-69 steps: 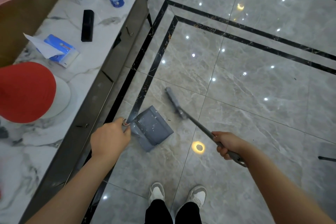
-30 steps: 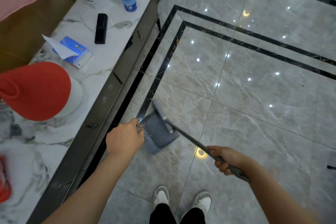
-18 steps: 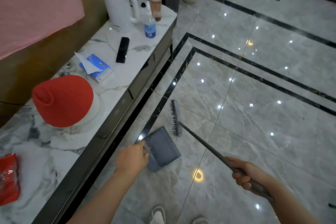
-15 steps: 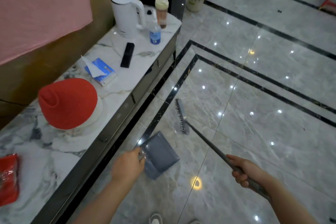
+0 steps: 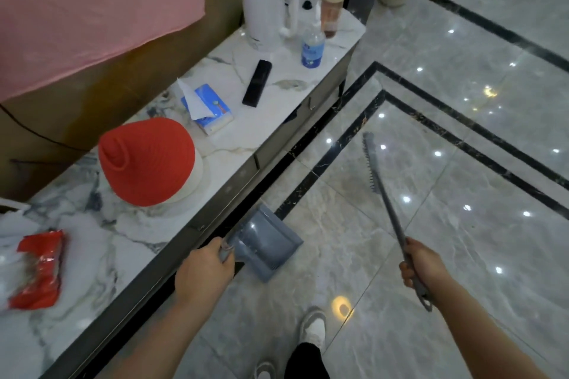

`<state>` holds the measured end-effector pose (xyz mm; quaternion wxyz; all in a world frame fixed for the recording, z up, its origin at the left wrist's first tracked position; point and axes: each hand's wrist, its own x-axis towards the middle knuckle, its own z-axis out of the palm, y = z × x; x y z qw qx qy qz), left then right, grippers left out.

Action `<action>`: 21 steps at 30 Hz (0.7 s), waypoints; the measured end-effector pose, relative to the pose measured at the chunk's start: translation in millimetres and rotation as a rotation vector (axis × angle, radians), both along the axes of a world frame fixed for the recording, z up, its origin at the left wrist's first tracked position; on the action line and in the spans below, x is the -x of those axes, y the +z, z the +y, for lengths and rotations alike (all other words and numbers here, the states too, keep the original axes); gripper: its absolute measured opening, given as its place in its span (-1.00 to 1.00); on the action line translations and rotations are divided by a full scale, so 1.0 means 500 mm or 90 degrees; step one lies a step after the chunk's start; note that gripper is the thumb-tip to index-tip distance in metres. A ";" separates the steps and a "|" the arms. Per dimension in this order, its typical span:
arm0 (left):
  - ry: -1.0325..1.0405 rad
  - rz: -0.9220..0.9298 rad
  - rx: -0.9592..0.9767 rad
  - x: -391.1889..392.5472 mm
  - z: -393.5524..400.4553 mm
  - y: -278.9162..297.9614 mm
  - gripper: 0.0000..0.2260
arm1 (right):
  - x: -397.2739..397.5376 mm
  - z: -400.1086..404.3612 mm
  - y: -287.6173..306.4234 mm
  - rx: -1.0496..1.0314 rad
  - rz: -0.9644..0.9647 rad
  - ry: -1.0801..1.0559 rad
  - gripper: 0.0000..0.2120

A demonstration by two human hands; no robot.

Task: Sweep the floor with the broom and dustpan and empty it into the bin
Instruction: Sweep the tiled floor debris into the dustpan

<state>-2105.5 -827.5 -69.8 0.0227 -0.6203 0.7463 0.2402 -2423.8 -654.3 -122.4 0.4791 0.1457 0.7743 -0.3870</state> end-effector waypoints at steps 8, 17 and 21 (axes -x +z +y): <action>-0.001 -0.108 0.027 0.047 -0.026 -0.007 -0.85 | 0.135 -0.126 -0.048 -0.083 0.040 0.116 -0.63; -0.031 -0.111 0.051 0.056 -0.032 -0.026 -0.84 | 0.128 -0.182 -0.068 -0.132 -0.019 0.353 -0.59; -0.031 -0.102 0.056 0.056 -0.031 -0.028 -0.83 | 0.084 -0.172 -0.037 -0.137 -0.085 0.366 -0.76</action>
